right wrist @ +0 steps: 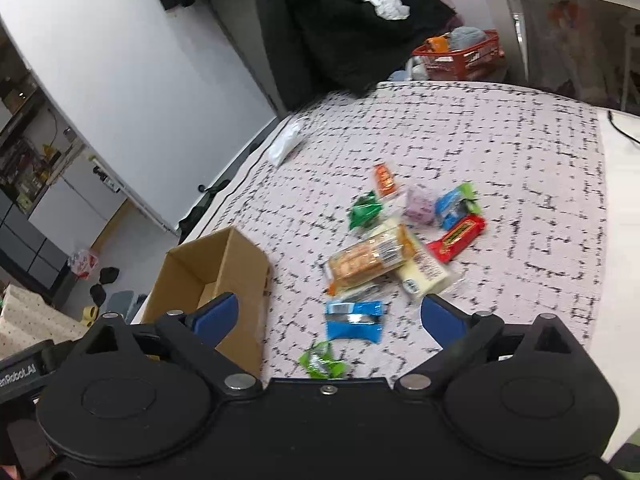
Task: Organize snacks
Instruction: 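Move both tools back toward the remaining snacks on the bed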
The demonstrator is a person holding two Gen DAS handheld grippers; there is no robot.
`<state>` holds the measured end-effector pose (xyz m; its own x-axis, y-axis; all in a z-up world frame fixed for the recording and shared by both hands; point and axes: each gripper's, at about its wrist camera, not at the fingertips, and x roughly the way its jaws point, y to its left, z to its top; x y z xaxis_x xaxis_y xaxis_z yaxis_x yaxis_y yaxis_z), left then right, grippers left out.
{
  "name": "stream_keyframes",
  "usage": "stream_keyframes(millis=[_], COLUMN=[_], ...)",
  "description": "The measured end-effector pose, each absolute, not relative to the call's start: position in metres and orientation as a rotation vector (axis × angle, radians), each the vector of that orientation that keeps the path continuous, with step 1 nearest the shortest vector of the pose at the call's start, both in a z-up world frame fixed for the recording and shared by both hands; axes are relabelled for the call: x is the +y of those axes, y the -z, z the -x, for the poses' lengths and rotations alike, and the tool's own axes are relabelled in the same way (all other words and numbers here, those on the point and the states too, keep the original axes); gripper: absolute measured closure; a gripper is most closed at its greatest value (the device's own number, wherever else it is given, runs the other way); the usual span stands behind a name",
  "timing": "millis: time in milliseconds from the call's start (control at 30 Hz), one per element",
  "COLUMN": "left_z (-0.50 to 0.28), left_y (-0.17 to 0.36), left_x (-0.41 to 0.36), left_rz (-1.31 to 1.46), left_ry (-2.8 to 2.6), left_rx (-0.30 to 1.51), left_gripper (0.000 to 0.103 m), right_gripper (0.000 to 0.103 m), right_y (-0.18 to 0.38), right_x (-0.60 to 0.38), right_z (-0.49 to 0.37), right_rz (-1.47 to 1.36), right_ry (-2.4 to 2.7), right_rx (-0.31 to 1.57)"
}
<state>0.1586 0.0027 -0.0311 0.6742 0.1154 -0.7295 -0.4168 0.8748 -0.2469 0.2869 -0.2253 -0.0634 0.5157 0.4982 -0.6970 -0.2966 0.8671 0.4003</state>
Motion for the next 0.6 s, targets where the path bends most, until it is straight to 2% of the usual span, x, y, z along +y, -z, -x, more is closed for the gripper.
stream_keyframes(millis=[600], left_z=[-0.185], left_y=[0.052], left_x=[-0.049], left_rz=[0.405], left_ry=[-0.312], left_rx=[0.817], left_gripper=[0.001], right_gripper=[0.005], right_y=[0.084], right_x=[-0.277], right_z=[-0.306], right_rz=[-0.298], right_ry=[-0.45], right_rx=[0.924])
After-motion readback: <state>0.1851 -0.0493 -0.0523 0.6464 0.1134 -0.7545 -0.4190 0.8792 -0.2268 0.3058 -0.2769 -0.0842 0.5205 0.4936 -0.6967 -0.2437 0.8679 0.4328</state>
